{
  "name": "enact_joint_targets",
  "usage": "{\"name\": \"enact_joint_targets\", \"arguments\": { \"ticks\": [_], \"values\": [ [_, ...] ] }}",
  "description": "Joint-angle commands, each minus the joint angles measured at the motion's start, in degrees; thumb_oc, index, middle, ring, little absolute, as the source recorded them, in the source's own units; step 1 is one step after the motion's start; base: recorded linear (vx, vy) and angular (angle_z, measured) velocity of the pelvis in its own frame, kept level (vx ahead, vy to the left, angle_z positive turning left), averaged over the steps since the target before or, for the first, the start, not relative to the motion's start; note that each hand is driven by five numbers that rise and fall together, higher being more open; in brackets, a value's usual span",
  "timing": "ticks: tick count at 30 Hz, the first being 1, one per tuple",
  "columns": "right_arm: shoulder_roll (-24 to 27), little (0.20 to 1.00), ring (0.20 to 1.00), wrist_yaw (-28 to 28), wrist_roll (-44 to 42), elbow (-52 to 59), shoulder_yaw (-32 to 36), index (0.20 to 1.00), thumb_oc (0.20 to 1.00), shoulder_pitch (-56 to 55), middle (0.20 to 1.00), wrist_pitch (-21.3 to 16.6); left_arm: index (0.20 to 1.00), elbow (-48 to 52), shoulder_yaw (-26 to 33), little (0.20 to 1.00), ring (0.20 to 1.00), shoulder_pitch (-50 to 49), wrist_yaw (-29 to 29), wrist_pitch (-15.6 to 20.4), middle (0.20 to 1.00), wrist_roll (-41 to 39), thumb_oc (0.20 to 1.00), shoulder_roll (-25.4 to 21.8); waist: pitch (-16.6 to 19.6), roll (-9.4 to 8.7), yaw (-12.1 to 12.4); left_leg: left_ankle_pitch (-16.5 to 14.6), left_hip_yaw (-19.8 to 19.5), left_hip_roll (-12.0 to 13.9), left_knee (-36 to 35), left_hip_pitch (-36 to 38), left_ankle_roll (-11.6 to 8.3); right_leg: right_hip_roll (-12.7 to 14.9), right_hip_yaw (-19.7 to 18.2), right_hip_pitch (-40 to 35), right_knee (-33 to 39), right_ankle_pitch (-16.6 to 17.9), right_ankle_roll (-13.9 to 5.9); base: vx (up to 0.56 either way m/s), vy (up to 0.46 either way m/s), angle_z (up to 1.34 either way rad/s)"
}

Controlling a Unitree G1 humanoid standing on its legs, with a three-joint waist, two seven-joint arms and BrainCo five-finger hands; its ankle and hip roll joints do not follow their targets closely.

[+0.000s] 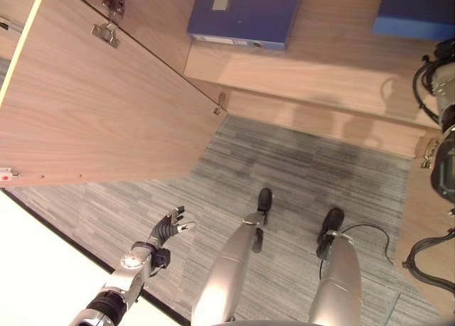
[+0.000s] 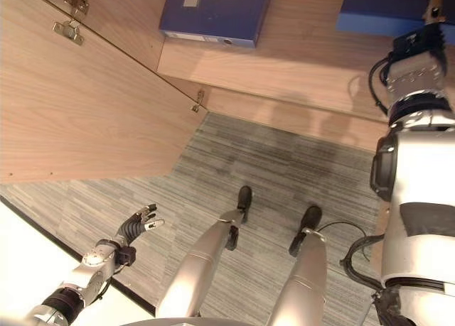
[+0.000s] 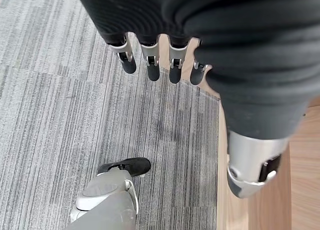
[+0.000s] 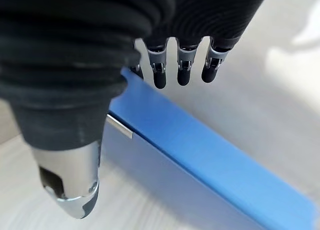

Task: Put the empty folder in the office cabinet

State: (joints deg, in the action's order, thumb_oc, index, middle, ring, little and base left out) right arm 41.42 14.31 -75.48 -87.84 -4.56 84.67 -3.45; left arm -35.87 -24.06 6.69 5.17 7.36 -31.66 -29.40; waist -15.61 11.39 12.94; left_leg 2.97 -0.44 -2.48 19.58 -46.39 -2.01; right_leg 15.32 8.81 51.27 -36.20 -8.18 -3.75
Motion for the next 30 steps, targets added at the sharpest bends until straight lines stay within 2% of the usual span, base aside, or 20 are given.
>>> {"name": "enact_joint_targets", "arguments": {
  "ticks": [1,2,3,7,14,22,30],
  "values": [
    [1.2,1.000,1.000,-1.3,-3.5,4.7,0.8,1.000,1.000,-0.2,1.000,-2.9,1.000,-2.8,3.9,1.000,1.000,0.9,-0.5,0.8,1.000,-2.7,1.000,-0.7,-1.0,0.32,0.7,-2.5,-2.2,2.3,-4.8,1.9,-2.36,-1.7,-2.4,-5.4,-2.8,-4.6,-5.51,0.00,0.000,0.00],
    [0.8,1.000,1.000,-1.5,-3.9,4.8,1.3,1.000,1.000,-0.9,1.000,-3.0,1.000,-3.0,4.1,1.000,1.000,1.1,-0.5,0.9,1.000,-3.0,1.000,-0.7,-0.7,-0.04,0.5,-3.8,-2.6,2.2,-5.0,2.5,-2.64,-1.9,-2.9,-6.1,-2.6,-5.8,-5.79,0.00,0.000,0.00],
    [-0.1,1.000,1.000,-1.5,-4.4,4.5,2.2,1.000,1.000,-1.9,1.000,-3.0,1.000,-3.6,4.5,1.000,1.000,1.2,-0.4,0.9,1.000,-3.1,1.000,-0.7,-1.1,-0.02,0.5,-2.2,-2.3,2.7,-5.1,2.0,-2.45,-2.2,-2.3,-5.8,-2.0,-4.1,-5.52,-0.03,-0.034,-0.01],
    [-1.5,1.000,1.000,-0.7,-6.2,4.2,4.9,1.000,1.000,-4.2,1.000,-4.0,1.000,-4.5,4.7,1.000,1.000,0.9,-0.7,0.8,1.000,-3.3,1.000,-0.3,-1.1,-0.44,0.4,-2.1,-2.3,3.0,-5.6,2.8,-2.53,-2.6,-2.0,-7.2,-0.8,-3.7,-5.54,-0.04,-0.023,-0.06],
    [-4.6,1.000,1.000,4.3,-7.8,3.2,10.8,1.000,1.000,-9.0,1.000,-6.8,1.000,-6.9,4.1,1.000,1.000,0.6,-1.8,0.6,1.000,-2.5,1.000,0.7,-0.4,-1.52,-0.3,-1.8,-2.7,3.2,-7.6,6.1,-2.81,-3.0,-1.2,-11.0,2.5,-3.1,-5.55,0.00,-0.007,-0.04],
    [-7.4,1.000,1.000,9.2,-7.0,2.3,14.1,1.000,1.000,-11.3,1.000,-7.7,1.000,-9.6,3.5,1.000,1.000,0.5,-3.3,1.0,1.000,-1.7,1.000,1.3,0.7,-2.68,-0.6,-1.6,-3.1,3.3,-9.6,9.1,-3.12,-3.2,-0.6,-14.3,5.2,-2.4,-5.72,0.00,-0.003,-0.01],
    [-8.3,1.000,1.000,10.6,-6.6,2.2,15.2,1.000,1.000,-13.1,1.000,-8.1,1.000,-11.4,3.6,1.000,1.000,0.4,-3.4,1.2,1.000,-1.5,1.000,2.1,1.9,-2.84,-0.4,-0.4,-3.5,3.2,-12.1,11.6,-3.37,-2.8,-0.1,-16.9,6.6,-2.2,-5.89,0.01,0.003,0.02]
  ]
}}
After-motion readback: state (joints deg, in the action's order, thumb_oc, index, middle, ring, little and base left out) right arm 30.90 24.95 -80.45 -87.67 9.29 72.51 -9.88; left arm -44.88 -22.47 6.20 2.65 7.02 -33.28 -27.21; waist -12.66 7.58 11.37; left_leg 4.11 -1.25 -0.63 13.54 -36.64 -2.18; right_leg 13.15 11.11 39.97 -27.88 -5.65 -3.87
